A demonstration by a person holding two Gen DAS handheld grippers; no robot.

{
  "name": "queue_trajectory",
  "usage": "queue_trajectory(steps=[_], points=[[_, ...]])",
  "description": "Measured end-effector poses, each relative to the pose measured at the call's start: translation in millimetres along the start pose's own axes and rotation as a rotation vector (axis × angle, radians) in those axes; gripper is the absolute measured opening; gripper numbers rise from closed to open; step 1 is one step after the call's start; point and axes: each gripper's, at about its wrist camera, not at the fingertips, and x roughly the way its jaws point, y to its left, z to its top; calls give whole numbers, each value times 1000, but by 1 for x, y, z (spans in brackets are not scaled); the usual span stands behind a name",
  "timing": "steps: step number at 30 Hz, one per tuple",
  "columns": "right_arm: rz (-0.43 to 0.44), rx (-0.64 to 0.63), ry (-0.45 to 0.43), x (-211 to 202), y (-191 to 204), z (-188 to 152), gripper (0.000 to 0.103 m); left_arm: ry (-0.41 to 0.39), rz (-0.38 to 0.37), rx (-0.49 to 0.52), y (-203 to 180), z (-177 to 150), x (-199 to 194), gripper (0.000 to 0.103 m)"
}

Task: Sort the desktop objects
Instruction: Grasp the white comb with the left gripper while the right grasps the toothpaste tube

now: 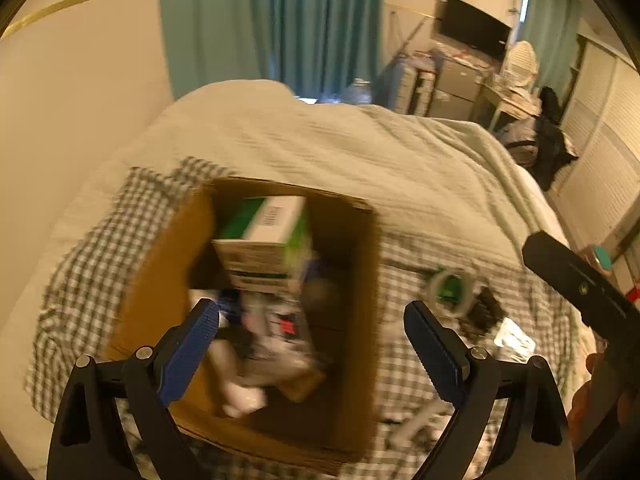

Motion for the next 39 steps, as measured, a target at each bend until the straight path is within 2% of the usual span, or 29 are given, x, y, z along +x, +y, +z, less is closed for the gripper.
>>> queue_trajectory(steps=[3, 6, 10, 11, 14, 17, 19, 20, 23, 27, 30, 35, 39], points=[[-55, 7, -13, -28, -28, -7, 103, -17, -22, -1, -35, -17, -1, 96], [-138, -4, -9, -45, -58, -21, 103, -23, -23, 47, -73, -44, 6, 97], [-183, 36, -26, -55, -99, -47, 103, 50, 6, 162, -123, -84, 30, 97], [-188, 53, 14, -51, -111, -56, 102, 102, -12, 156, -132, -96, 41, 97], [-199, 75, 91, -40, -129, -75, 94, 174, -31, 82, -141, -123, 66, 97], [-193, 110, 148, -30, -142, -89, 92, 190, -34, 27, -144, -150, 87, 97], [-182, 124, 183, -26, -145, -99, 86, 202, -15, 53, -149, -166, 98, 94], [-179, 125, 206, -21, -146, -103, 84, 230, 19, 78, -153, -172, 106, 88], [-153, 164, 267, -1, -151, -120, 71, 253, 30, 88, -154, -173, 115, 84], [-220, 184, 345, 21, -163, -142, 65, 250, 39, 65, -150, -169, 122, 84], [-240, 223, 375, 33, -174, -152, 64, 253, 54, 55, -146, -169, 135, 84], [-253, 227, 415, 53, -184, -163, 64, 284, 20, -4, -135, -173, 154, 84], [-277, 193, 424, 67, -185, -165, 65, 280, 24, 20, -138, -173, 158, 82]])
